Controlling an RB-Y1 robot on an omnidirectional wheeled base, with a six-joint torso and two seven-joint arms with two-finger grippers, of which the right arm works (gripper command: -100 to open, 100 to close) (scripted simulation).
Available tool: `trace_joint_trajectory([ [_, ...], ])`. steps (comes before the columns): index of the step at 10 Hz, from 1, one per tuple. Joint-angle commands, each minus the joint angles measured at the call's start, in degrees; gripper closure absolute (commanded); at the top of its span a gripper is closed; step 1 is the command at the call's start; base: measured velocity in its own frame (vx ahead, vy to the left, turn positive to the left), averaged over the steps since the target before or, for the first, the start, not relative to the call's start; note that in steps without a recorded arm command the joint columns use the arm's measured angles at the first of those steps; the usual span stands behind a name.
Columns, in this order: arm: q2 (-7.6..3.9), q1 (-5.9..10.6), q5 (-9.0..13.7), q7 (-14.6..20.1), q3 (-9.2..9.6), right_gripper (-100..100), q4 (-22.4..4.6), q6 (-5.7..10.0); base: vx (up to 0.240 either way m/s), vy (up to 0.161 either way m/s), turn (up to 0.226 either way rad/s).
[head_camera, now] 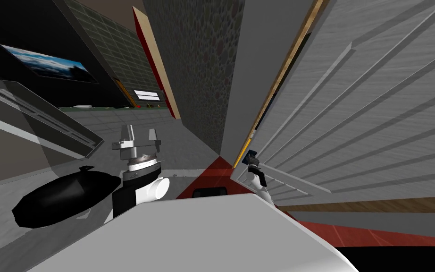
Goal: Pull the door open
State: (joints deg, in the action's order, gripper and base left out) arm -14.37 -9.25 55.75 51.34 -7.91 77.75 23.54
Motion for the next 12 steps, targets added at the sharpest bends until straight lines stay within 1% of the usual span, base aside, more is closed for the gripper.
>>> trace_joint_trajectory([
  [1,-0.92,-0.29,-0.09,1.63,1.73,100,0.19,0.18,-0.269,-0.009,0.151],
  [3,-1.85,-0.89,-0.09,2.97,3.27,100,0.90,0.08,-0.258,-0.022,0.144],
  [5,-2.46,-1.29,-0.09,3.86,4.30,100,1.38,0.01,-0.243,-0.019,0.104],
  [6,-2.48,-1.11,-0.20,3.81,4.10,100,0.75,0.35,-0.113,0.006,0.027],
  [7,-3.16,-1.60,-0.26,4.63,5.16,100,1.05,0.39,-0.168,-0.030,0.113],
  [12,-5.36,-2.67,-0.39,6.77,7.65,100,2.14,0.84,-0.210,-0.017,0.111],
])
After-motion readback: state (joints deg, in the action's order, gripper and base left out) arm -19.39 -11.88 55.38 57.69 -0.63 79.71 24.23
